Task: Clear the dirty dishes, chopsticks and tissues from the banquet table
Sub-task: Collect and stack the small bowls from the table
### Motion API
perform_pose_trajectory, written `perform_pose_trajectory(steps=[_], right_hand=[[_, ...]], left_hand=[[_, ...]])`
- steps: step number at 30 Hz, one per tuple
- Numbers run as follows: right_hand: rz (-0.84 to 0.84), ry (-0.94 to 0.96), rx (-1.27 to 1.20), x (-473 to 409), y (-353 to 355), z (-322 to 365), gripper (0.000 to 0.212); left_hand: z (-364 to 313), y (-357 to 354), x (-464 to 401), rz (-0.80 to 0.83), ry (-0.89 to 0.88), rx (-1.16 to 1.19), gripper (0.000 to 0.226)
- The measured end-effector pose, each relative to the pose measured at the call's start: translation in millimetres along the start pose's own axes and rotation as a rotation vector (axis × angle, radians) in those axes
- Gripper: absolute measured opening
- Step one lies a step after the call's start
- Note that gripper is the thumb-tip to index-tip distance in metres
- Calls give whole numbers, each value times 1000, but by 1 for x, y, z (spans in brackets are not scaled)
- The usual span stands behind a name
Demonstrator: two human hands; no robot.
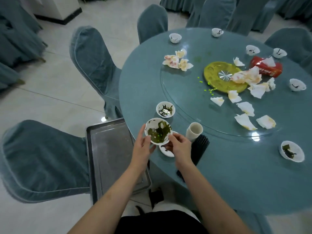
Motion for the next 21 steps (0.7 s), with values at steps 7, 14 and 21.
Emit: perform_pose_trajectory(steps=[7, 14, 21], right_hand=[[97, -89, 86, -63, -40, 7, 15], [-159, -189, 171, -166, -55, 7, 12], [-335, -266, 238, -212, -49, -2, 22]], left_hand=[[-1, 26, -46, -227, 71, 115, 50], [3, 32, -79, -315, 70, 154, 50], [11, 28, -93, -355, 93, 200, 46]])
Point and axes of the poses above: each hand's wrist, its own x-axis away from the middle knuckle, its own y-axis out of the back of the hand, z = x × y, the point moved 1 cm from there along -x, towards the middle knuckle, and after that the axes turned 5 degrees about -y, right-handed, at the moved point
